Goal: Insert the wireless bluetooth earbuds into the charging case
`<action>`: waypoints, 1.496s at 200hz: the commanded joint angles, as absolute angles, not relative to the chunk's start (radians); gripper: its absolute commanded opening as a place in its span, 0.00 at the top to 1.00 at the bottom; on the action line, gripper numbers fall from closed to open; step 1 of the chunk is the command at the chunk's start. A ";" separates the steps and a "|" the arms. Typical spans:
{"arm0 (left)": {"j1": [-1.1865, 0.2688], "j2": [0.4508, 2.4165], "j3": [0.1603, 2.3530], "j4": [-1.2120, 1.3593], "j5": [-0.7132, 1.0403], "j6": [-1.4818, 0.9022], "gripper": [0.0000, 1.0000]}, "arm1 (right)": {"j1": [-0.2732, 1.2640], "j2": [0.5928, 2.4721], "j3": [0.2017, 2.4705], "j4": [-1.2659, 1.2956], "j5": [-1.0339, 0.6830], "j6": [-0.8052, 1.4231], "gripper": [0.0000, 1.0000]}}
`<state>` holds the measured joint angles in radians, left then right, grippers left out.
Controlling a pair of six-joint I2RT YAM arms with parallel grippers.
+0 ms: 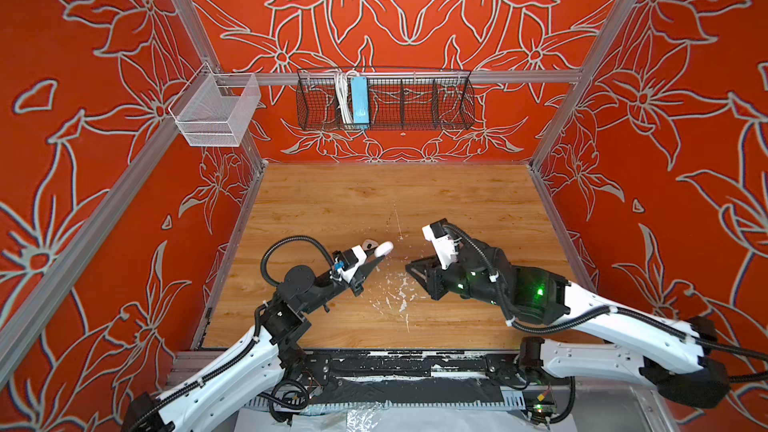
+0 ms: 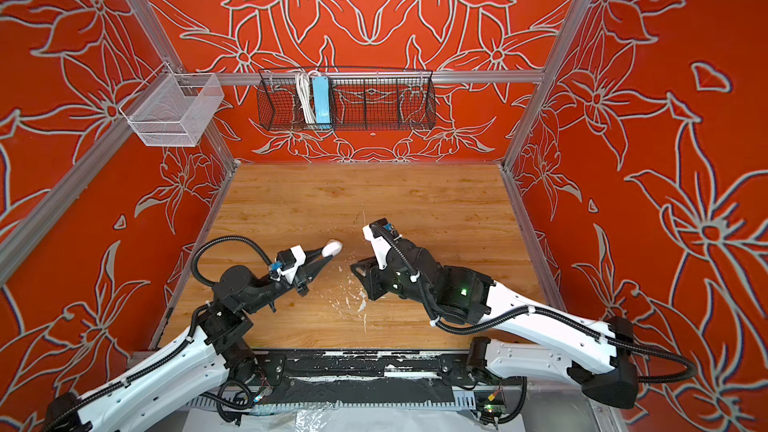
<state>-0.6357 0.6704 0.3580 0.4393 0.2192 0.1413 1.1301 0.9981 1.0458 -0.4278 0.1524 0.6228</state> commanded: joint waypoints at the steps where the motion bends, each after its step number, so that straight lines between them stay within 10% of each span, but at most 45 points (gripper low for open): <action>1: -0.635 0.750 0.356 0.447 0.068 -0.221 1.00 | 1.081 0.988 1.077 -0.535 0.374 0.589 0.68; 62: -0.699 1.102 0.439 0.407 -0.087 -0.815 1.00 | 0.924 1.055 1.082 -0.544 0.718 0.613 0.30; 124: -0.834 1.548 0.601 0.525 -0.126 -0.934 1.00 | 0.697 1.201 0.960 -0.318 0.919 0.306 0.31; 185: -0.844 1.714 0.652 0.481 -0.211 -0.966 1.00 | 0.379 1.114 0.562 0.173 0.673 -0.011 0.02; 224: -0.844 1.766 0.676 0.414 -0.198 -0.970 1.00 | 0.250 1.198 0.391 0.443 0.564 -0.009 0.02; 241: -0.840 1.726 0.667 0.343 -0.251 -0.958 0.58 | 0.221 1.265 0.377 0.555 0.529 -0.028 0.01; 255: -0.822 1.654 0.692 0.218 -0.288 -0.908 0.01 | 0.212 1.308 0.390 0.596 0.492 -0.061 0.02; 299: -0.657 1.271 0.716 -0.042 -0.301 -0.677 0.03 | 0.074 1.397 0.351 0.743 0.220 0.008 0.02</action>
<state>-0.7555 1.4666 0.6941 0.1581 -0.2527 -0.8406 0.1307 1.3911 0.3798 0.5915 0.3912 -0.0132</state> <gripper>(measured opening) 0.969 0.981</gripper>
